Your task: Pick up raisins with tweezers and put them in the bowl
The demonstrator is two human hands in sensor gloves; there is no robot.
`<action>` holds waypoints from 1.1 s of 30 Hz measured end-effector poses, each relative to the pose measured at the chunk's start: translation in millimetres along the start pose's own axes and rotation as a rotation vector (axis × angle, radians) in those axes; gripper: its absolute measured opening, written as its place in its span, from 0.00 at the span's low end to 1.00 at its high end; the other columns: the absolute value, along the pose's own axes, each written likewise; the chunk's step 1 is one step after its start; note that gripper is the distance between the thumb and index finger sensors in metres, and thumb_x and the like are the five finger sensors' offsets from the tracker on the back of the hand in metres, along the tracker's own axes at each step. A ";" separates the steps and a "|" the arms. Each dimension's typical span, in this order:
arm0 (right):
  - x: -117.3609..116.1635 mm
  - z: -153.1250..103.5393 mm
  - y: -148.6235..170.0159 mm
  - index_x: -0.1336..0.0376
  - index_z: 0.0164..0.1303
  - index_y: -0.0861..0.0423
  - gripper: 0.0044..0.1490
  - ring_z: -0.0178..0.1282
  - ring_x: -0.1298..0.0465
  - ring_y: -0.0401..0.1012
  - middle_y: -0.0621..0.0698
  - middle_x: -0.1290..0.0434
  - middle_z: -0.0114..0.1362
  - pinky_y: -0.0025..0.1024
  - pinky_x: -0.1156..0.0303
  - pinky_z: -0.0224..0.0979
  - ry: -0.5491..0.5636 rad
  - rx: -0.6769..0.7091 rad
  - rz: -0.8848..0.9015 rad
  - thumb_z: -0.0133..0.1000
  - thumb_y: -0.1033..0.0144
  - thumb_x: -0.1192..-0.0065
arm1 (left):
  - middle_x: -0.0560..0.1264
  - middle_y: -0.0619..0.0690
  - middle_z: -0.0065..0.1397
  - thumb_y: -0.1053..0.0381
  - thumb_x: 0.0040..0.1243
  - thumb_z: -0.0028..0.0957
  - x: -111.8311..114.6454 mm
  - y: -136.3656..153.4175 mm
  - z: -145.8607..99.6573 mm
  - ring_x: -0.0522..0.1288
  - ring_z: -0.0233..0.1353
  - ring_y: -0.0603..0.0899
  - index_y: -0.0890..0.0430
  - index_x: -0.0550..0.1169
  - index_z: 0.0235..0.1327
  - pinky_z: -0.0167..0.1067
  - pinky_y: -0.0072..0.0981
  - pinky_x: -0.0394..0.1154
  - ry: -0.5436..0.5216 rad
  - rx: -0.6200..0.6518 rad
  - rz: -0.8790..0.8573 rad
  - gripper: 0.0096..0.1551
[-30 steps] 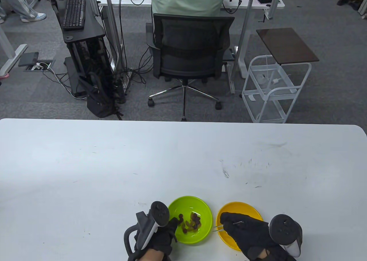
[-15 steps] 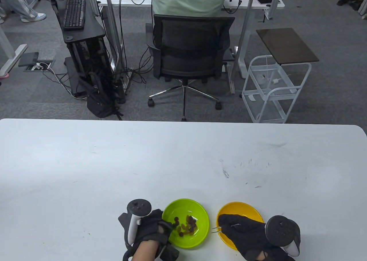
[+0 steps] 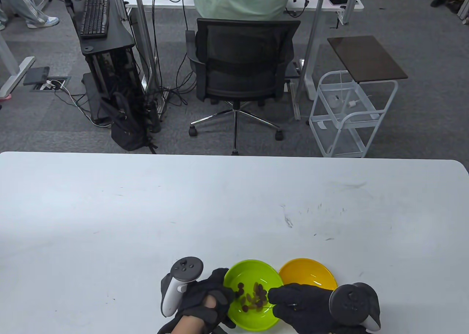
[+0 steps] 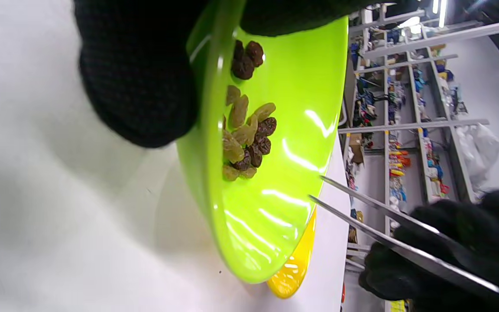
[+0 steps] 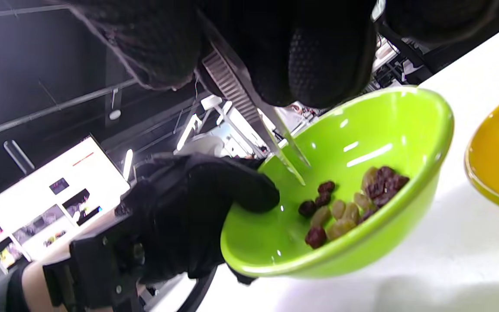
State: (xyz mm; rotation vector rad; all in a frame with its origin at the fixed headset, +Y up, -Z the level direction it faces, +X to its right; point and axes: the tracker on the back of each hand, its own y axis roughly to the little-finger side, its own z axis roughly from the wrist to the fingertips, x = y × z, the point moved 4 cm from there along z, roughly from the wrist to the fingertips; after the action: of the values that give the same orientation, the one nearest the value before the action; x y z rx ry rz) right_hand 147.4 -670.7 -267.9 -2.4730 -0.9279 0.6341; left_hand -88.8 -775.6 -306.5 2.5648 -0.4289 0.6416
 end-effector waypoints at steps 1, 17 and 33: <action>-2.3 0.1 -0.5 0.25 0.60 0.50 0.25 0.49 0.18 0.52 0.53 0.23 0.62 0.53 0.24 0.50 -0.013 -0.004 -0.001 0.56 0.51 0.28 | 0.62 0.60 0.78 0.59 0.55 0.53 2.0 -1.0 -0.8 0.82 0.68 0.67 0.59 0.55 0.78 0.40 0.38 0.92 -0.001 0.012 0.000 0.40; -10.6 1.8 1.9 0.25 0.59 0.50 0.25 0.49 0.17 0.52 0.53 0.22 0.62 0.53 0.24 0.49 -0.042 -0.016 -0.086 0.56 0.52 0.29 | 0.64 0.59 0.77 0.54 0.53 0.54 13.2 -12.2 -8.4 0.83 0.65 0.66 0.59 0.56 0.79 0.45 0.36 0.91 -0.015 0.100 -0.018 0.39; 45.1 -10.6 22.1 0.24 0.58 0.50 0.24 0.49 0.17 0.51 0.54 0.22 0.61 0.52 0.24 0.49 0.216 -0.070 -0.014 0.56 0.52 0.30 | 0.64 0.57 0.77 0.53 0.53 0.54 -3.9 -6.4 -12.2 0.83 0.65 0.65 0.58 0.56 0.79 0.49 0.39 0.88 -0.128 0.089 0.004 0.39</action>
State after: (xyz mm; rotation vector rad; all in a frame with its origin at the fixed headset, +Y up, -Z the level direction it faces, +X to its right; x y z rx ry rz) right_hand 194.5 -657.0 -283.0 -2.5328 -0.8959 0.3255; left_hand -93.9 -763.4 -301.2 2.7003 -0.4575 0.5110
